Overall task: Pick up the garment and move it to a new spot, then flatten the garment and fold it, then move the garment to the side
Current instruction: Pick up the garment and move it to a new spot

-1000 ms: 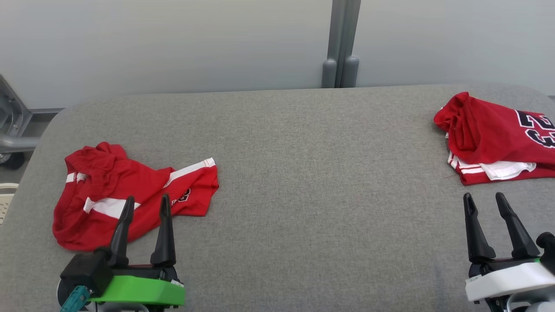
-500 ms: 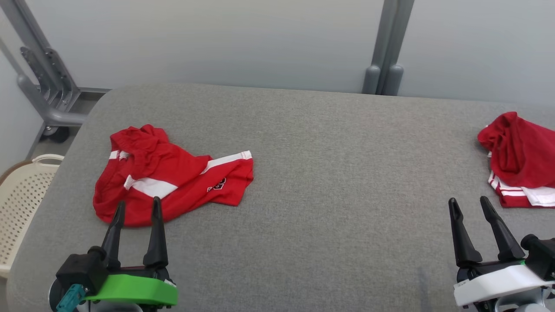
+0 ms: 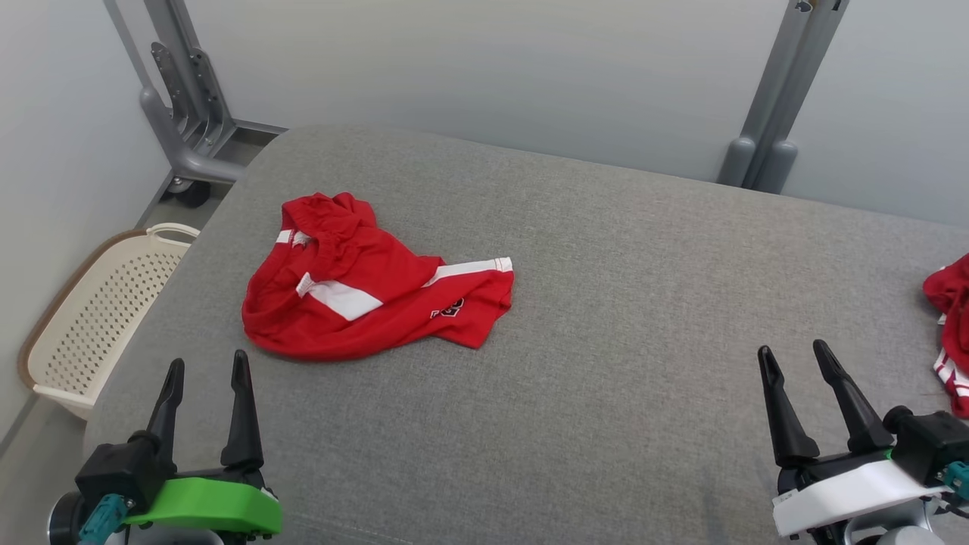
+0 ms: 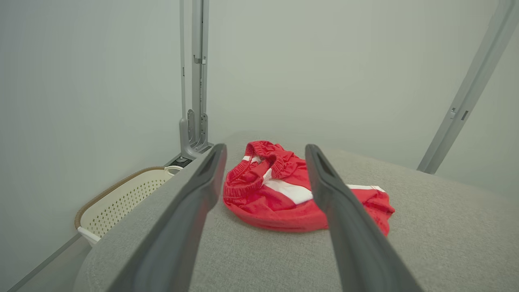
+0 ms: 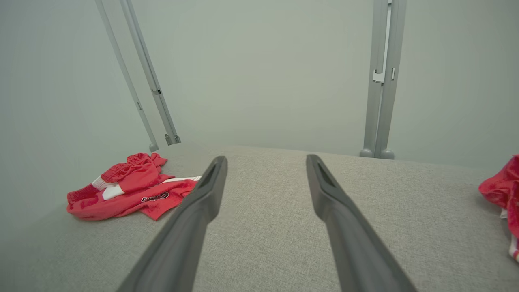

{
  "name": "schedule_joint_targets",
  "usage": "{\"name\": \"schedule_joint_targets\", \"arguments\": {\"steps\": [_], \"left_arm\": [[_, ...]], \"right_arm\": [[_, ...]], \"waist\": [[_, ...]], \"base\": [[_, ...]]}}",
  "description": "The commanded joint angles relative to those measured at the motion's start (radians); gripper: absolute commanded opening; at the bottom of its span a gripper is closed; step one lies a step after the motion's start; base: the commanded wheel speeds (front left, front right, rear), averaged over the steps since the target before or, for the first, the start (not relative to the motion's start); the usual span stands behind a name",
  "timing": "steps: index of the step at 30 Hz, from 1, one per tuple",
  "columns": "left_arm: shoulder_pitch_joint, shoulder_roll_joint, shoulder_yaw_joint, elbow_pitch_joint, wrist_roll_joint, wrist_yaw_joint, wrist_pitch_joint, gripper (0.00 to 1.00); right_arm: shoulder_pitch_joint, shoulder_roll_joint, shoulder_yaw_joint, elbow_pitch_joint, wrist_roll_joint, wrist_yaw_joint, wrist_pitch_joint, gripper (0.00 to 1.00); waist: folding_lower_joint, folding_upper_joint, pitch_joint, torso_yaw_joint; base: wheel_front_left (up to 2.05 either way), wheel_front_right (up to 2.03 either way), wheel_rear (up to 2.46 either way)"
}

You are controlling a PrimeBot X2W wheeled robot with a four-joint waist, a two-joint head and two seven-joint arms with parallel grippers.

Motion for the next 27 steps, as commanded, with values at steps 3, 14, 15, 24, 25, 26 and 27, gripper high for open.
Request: {"name": "schedule_joint_targets", "arguments": {"steps": [3,14,15,24,25,26,27], "left_arm": [[0.005,0.014,0.004,0.003,0.006,0.007,0.006,1.00],[-0.263,0.093,0.015,0.132,-0.071,-0.061,0.224,1.00],[-0.299,0.104,0.015,0.162,-0.088,-0.075,0.248,1.00],[-0.560,0.218,-0.006,0.429,-0.260,-0.151,0.442,1.00],[-0.577,0.230,-0.017,0.451,-0.284,-0.151,0.468,1.00],[-0.593,0.247,-0.045,0.457,-0.304,-0.152,0.491,1.00],[-0.608,0.265,-0.068,0.459,-0.334,-0.153,0.508,1.00]], "right_arm": [[-0.011,0.004,0.007,0.002,-0.011,0.000,-0.001,1.00],[-0.081,-0.009,0.047,-0.018,-0.018,0.000,-0.001,1.00],[-0.088,-0.009,0.049,-0.018,-0.018,0.000,-0.001,1.00],[-0.174,-0.003,0.072,-0.016,-0.017,0.000,-0.001,1.00],[-0.182,-0.002,0.073,-0.015,-0.016,0.000,-0.001,1.00],[-0.188,0.000,0.077,-0.015,-0.017,0.000,-0.001,1.00],[-0.196,0.002,0.079,-0.015,-0.017,0.000,-0.001,1.00]], "waist": [[0.0000,0.0000,0.004,0.006],[0.0000,0.0000,0.099,-0.085],[0.0000,0.0000,0.112,-0.098],[0.0000,0.0000,0.228,-0.214],[0.0000,0.0000,0.239,-0.224],[0.0000,0.0000,0.249,-0.234],[0.0000,0.0000,0.260,-0.244]], "base": [[0.00,0.00,0.00],[0.00,0.00,0.00],[0.00,0.00,0.00],[0.00,0.00,0.00],[0.00,0.00,0.00],[0.00,0.00,0.00],[0.00,0.00,0.00]]}}
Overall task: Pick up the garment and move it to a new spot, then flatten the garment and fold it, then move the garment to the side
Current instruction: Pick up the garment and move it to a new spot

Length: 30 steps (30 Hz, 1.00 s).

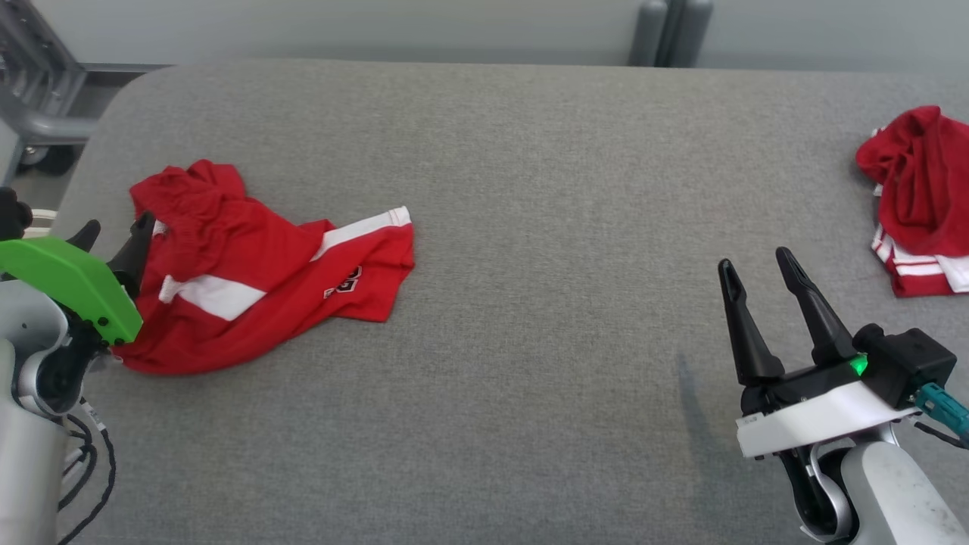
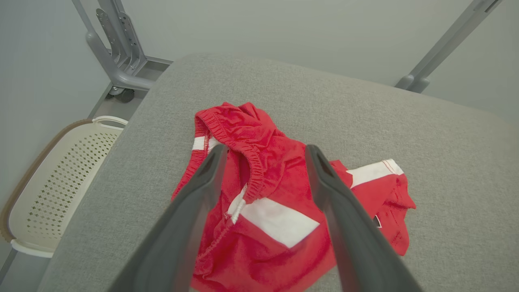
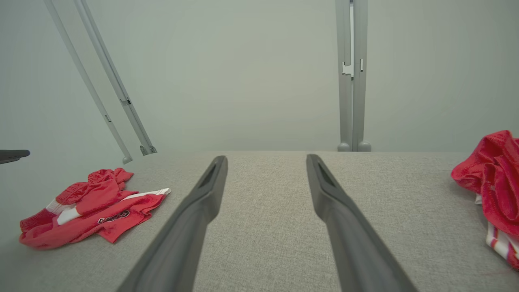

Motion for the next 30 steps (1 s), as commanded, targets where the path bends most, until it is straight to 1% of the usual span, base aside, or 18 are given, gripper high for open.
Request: {"name": "schedule_joint_targets", "arguments": {"steps": [1,5,6,8,12,14,15,17,22,23,24,26,30], "left_arm": [[-0.032,0.031,-0.032,0.007,-0.058,-0.004,0.027,1.00],[-0.060,0.116,-0.117,0.036,-0.150,-0.004,0.094,1.00],[-0.073,0.148,-0.151,0.058,-0.185,-0.004,0.116,1.00],[-0.081,0.172,-0.174,0.089,-0.208,-0.004,0.137,1.00],[-0.094,0.200,-0.216,0.139,-0.268,-0.004,0.186,1.00],[-0.095,0.203,-0.223,0.151,-0.285,-0.004,0.197,1.00],[-0.096,0.217,-0.244,0.177,-0.296,-0.004,0.216,1.00],[-0.099,0.225,-0.253,0.193,-0.293,-0.003,0.218,1.00],[-0.108,0.220,-0.282,0.248,-0.316,-0.003,0.225,1.00],[-0.111,0.221,-0.288,0.252,-0.322,-0.003,0.223,0.88],[-0.114,0.221,-0.293,0.255,-0.326,-0.003,0.223,0.48],[-0.118,0.221,-0.309,0.253,-0.339,-0.003,0.220,0.00],[-0.123,0.231,-0.334,0.241,-0.357,-0.003,0.200,0.00]], "right_arm": [[-0.024,0.002,0.004,-0.001,-0.005,0.000,-0.001,1.00],[-0.045,0.007,0.015,0.001,-0.005,0.000,-0.001,1.00],[-0.055,0.009,0.015,0.002,-0.005,0.000,-0.001,1.00],[-0.061,0.012,0.018,0.004,-0.004,0.000,-0.001,1.00],[-0.067,0.014,0.020,0.005,-0.001,0.000,-0.001,1.00],[-0.069,0.015,0.020,0.005,0.001,0.000,-0.001,1.00],[-0.070,0.015,0.019,0.005,0.003,0.000,-0.001,1.00],[-0.070,0.015,0.019,0.006,0.004,0.000,-0.001,1.00],[-0.072,0.013,0.016,0.007,0.008,0.000,-0.001,1.00],[-0.071,0.013,0.015,0.008,0.009,0.000,-0.001,1.00],[-0.070,0.014,0.014,0.009,0.009,0.000,-0.001,1.00],[-0.069,0.014,0.013,0.010,0.009,0.000,-0.001,1.00],[-0.071,0.012,0.014,0.013,0.008,0.000,-0.001,1.00]], "waist": [[0.0000,0.0000,0.084,-0.084],[0.0000,0.0000,0.116,-0.120],[0.0000,0.0000,0.129,-0.135],[0.0000,0.0000,0.138,-0.148],[0.0000,0.0000,0.151,-0.165],[0.0000,0.0000,0.152,-0.168],[0.0000,0.0000,0.155,-0.173],[0.0000,0.0000,0.157,-0.174],[0.0000,0.0000,0.159,-0.177],[0.0000,0.0000,0.158,-0.176],[0.0000,0.0000,0.157,-0.175],[0.0000,0.0000,0.157,-0.172],[0.0000,0.0000,0.153,-0.166]], "base": [[0.00,0.00,0.00],[0.00,0.00,0.00],[0.00,0.00,0.00],[0.00,0.00,0.00],[0.00,0.00,0.00],[0.00,0.00,0.00],[0.00,0.00,0.00],[0.00,0.00,0.00],[0.00,0.00,0.00],[0.00,0.00,0.00],[0.00,0.00,0.00],[0.00,0.00,0.00],[0.00,0.00,0.00]]}}
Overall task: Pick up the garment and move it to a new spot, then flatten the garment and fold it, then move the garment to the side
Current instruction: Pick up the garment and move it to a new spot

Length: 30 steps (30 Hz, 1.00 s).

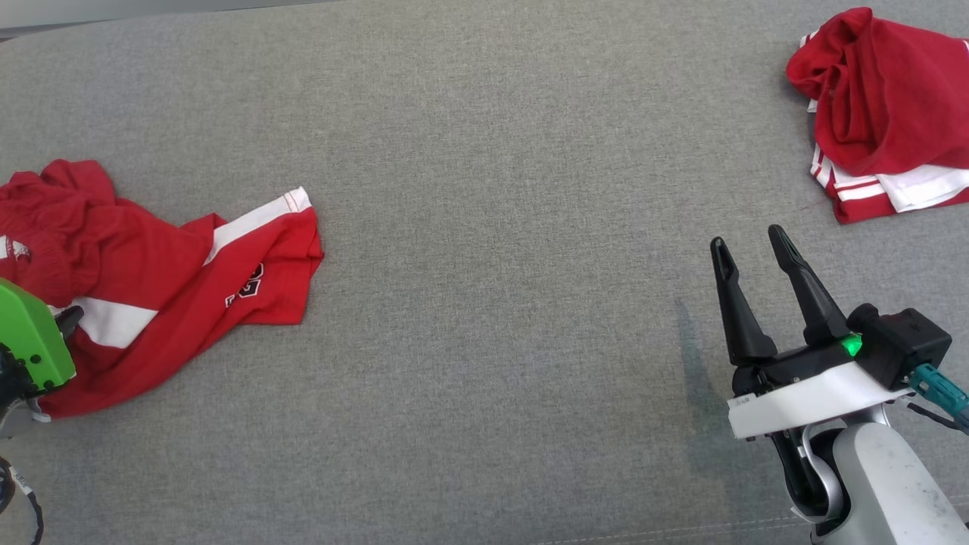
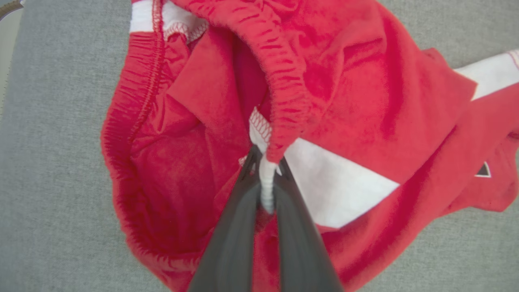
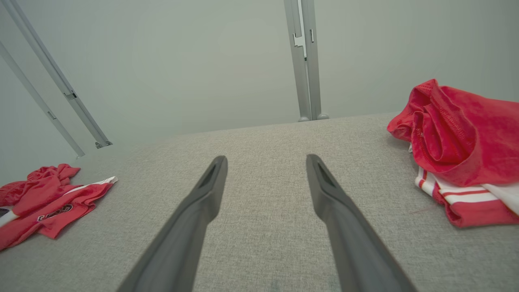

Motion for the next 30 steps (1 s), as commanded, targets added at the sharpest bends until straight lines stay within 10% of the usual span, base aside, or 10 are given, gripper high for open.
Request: {"name": "schedule_joint_targets", "arguments": {"steps": [1,30], "left_arm": [[-0.016,0.013,-0.007,0.000,-0.014,0.000,-0.007,0.00],[-0.068,0.083,-0.165,-0.163,-0.143,0.000,-0.035,0.00]], "right_arm": [[-0.011,-0.004,-0.001,0.003,0.003,0.000,-0.001,1.00],[0.049,0.000,0.004,0.043,0.037,0.000,-0.001,1.00]], "waist": [[-0.0001,0.0000,-0.003,0.003],[-0.0001,0.0000,-0.146,-0.009]], "base": [[0.00,0.00,0.00],[0.00,0.00,0.00]]}}
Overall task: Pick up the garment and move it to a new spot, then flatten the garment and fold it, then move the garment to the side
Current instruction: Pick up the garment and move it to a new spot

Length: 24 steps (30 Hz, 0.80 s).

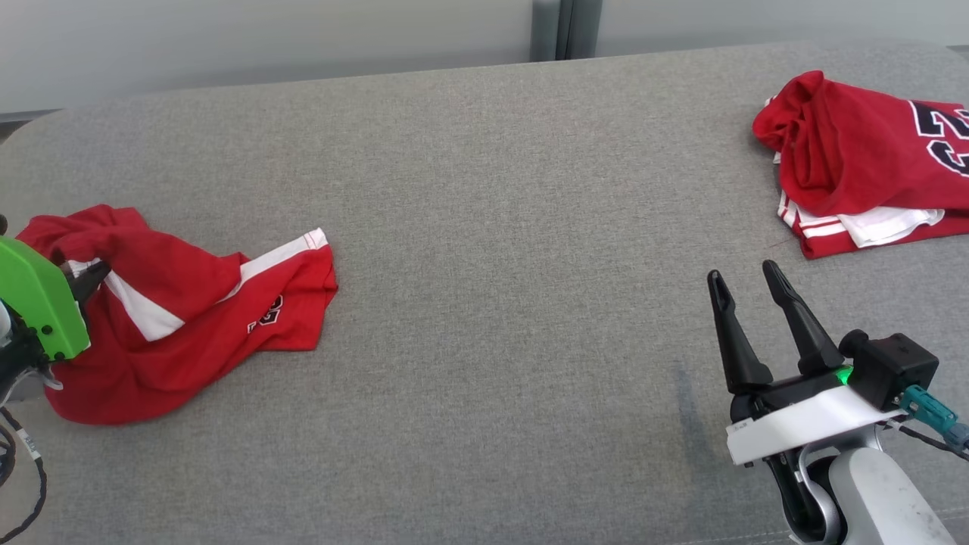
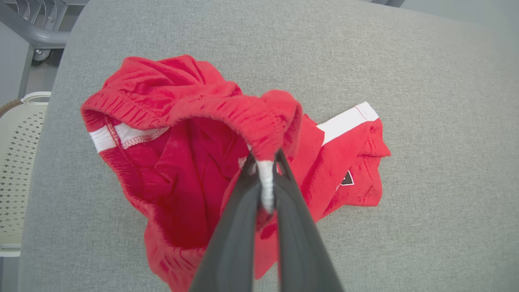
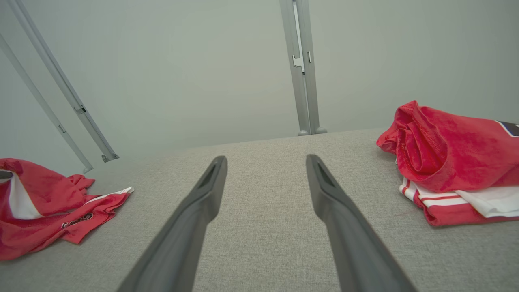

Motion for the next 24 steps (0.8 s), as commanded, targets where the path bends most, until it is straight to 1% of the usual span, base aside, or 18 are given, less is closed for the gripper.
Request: {"name": "schedule_joint_targets", "arguments": {"steps": [1,6,11,14,19,24], "left_arm": [[-0.020,0.005,-0.004,-0.004,-0.001,0.000,0.001,0.00],[-0.045,0.003,-0.032,-0.051,-0.013,0.000,0.014,0.00],[-0.071,-0.033,-0.070,-0.105,-0.014,0.000,0.020,0.00],[-0.099,-0.054,-0.105,-0.143,0.004,0.000,0.033,0.00],[-0.152,-0.101,-0.160,-0.191,0.030,0.000,0.048,0.00],[-0.207,-0.166,-0.196,-0.232,0.033,0.000,0.019,0.00]], "right_arm": [[0.008,0.001,-0.001,0.002,0.009,0.000,-0.001,1.00],[0.016,0.006,0.000,0.010,0.014,0.000,-0.001,1.00],[0.021,0.014,0.002,0.015,0.017,0.000,-0.001,1.00],[0.018,0.016,0.001,0.015,0.019,0.000,-0.001,1.00],[0.022,0.025,-0.003,0.012,0.019,0.000,-0.001,1.00],[0.019,0.033,-0.007,0.014,0.022,0.000,-0.001,1.00]], "waist": [[0.0000,0.0000,-0.011,-0.010],[0.0000,0.0000,-0.034,-0.039],[0.0000,0.0000,-0.054,-0.078],[0.0000,0.0000,-0.062,-0.108],[0.0000,0.0000,-0.069,-0.161],[0.0000,0.0000,-0.070,-0.207]], "base": [[0.00,0.00,0.00],[0.00,0.00,0.00],[0.00,0.00,0.00],[0.00,0.00,0.00],[0.00,0.00,0.00],[0.00,0.00,0.00]]}}
